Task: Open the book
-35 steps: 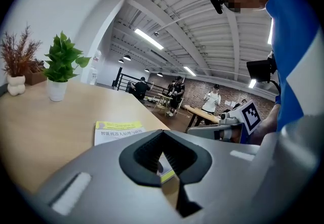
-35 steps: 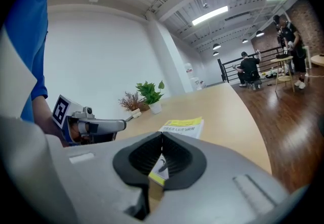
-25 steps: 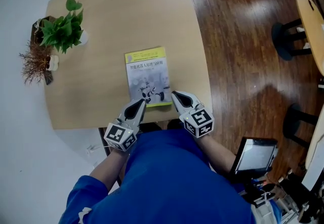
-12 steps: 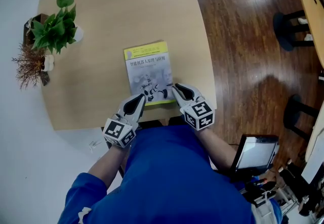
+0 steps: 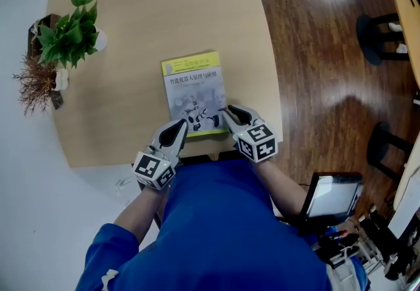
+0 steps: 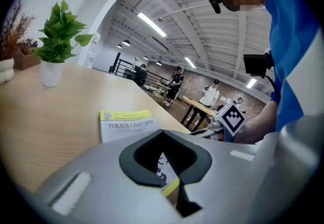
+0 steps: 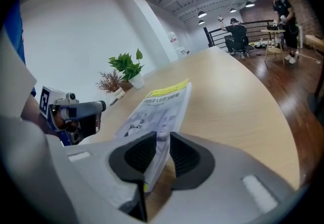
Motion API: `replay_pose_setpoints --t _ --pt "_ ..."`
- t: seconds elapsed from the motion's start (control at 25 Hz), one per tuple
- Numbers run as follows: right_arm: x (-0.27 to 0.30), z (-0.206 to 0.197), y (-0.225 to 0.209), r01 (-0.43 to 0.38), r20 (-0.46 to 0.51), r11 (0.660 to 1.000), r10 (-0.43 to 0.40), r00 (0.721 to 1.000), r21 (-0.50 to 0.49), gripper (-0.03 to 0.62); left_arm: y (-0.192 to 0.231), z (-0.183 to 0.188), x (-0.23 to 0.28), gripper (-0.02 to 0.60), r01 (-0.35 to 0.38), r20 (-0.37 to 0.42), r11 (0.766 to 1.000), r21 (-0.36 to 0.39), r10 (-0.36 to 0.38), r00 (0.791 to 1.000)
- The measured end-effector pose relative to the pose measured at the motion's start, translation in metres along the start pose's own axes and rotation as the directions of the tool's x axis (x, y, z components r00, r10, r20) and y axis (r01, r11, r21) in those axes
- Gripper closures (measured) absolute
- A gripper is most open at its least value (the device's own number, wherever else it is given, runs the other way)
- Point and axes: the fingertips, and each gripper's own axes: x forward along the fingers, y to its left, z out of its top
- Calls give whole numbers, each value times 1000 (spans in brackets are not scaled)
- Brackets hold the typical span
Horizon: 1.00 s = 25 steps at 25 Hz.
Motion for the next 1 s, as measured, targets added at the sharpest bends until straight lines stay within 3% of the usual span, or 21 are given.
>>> replay_pose_setpoints --t 0.44,1.0 --pt "10 -9 -3 -14 -97 999 18 995 35 520 7 1 4 575 1 -6 1000 -8 -1 1000" --pt "5 -7 1 -47 -118 997 54 991 66 520 12 6 7 575 11 -3 1000 -5 -11 1000"
